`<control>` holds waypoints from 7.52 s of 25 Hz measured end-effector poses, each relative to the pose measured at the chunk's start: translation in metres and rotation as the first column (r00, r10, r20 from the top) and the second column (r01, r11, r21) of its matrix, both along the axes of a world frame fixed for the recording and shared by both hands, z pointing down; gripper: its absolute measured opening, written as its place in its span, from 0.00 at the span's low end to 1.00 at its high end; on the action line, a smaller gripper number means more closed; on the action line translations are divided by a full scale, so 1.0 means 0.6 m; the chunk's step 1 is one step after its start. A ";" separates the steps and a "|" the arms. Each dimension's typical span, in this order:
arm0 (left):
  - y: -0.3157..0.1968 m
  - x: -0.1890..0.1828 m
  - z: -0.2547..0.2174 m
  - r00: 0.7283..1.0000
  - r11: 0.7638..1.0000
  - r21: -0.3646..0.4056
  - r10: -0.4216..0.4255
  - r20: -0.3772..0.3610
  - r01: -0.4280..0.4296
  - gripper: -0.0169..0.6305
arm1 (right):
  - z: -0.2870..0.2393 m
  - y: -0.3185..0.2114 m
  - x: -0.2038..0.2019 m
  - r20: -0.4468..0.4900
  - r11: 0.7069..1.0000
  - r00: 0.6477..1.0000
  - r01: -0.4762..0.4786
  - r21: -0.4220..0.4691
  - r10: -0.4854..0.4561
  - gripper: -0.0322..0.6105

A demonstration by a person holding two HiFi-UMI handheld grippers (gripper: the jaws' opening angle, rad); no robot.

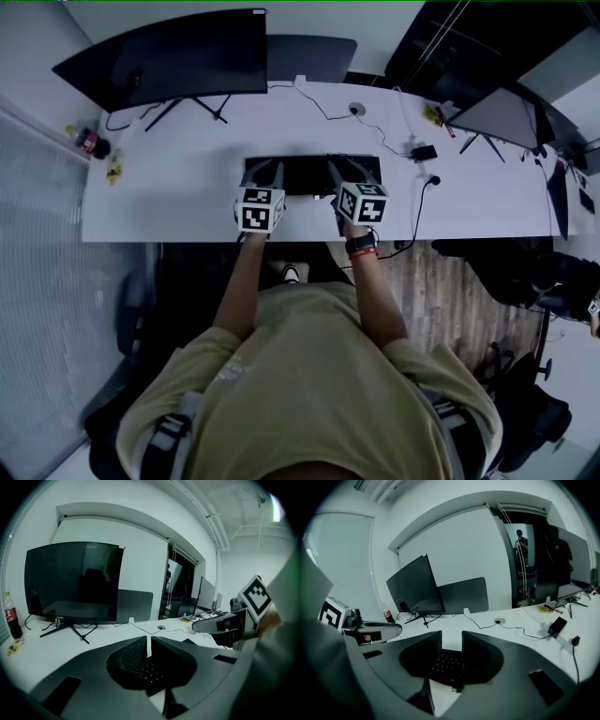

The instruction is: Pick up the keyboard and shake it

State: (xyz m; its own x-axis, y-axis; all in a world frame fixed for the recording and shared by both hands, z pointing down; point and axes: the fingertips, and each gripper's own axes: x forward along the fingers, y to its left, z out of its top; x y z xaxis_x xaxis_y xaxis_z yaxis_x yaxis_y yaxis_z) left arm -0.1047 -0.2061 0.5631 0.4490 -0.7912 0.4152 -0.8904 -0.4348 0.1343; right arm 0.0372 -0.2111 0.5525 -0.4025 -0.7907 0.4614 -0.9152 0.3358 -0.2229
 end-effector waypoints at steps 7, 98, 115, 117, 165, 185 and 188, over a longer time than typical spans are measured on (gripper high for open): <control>-0.041 -0.009 0.024 0.999 0.998 -0.044 -0.036 0.023 0.037 0.06 | 0.037 -0.044 0.022 0.007 0.999 1.000 -0.002 -0.044 0.002 0.28; -0.149 -0.112 0.313 0.990 0.811 -0.571 -0.139 0.020 0.126 0.50 | 0.307 -0.186 0.263 -0.023 0.883 0.997 -0.080 -0.463 0.079 0.63; -0.135 -0.118 0.281 0.989 0.840 -0.528 -0.147 0.003 0.127 0.48 | 0.267 -0.175 0.259 -0.019 0.895 0.996 -0.082 -0.438 0.082 0.63; -0.133 -0.119 0.278 0.988 0.842 -0.523 -0.153 0.002 0.132 0.48 | 0.260 -0.176 0.258 -0.023 0.901 0.997 -0.082 -0.425 0.080 0.63; -0.196 -0.141 0.151 0.976 0.976 -0.009 -0.216 -0.030 0.216 0.45 | 0.136 -0.235 0.236 0.042 0.982 0.999 -0.006 0.186 -0.002 0.64; -0.093 -0.132 0.145 0.979 0.978 0.059 -0.203 0.011 0.202 0.45 | 0.135 -0.114 0.243 0.045 0.983 0.999 0.017 0.182 -0.025 0.64; -0.082 -0.130 0.144 0.980 0.980 0.047 -0.197 0.020 0.196 0.45 | 0.134 -0.093 0.244 0.043 0.985 0.999 0.011 0.173 -0.019 0.64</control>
State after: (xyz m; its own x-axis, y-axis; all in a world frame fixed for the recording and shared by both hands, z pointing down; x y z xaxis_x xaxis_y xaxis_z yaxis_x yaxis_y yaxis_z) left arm -0.1830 -0.2551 0.6496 0.2735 -0.8807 0.3867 -0.9618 -0.2565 0.0960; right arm 0.1836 -0.2671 0.6331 -0.4318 -0.8507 0.2998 -0.9003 0.3862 -0.2009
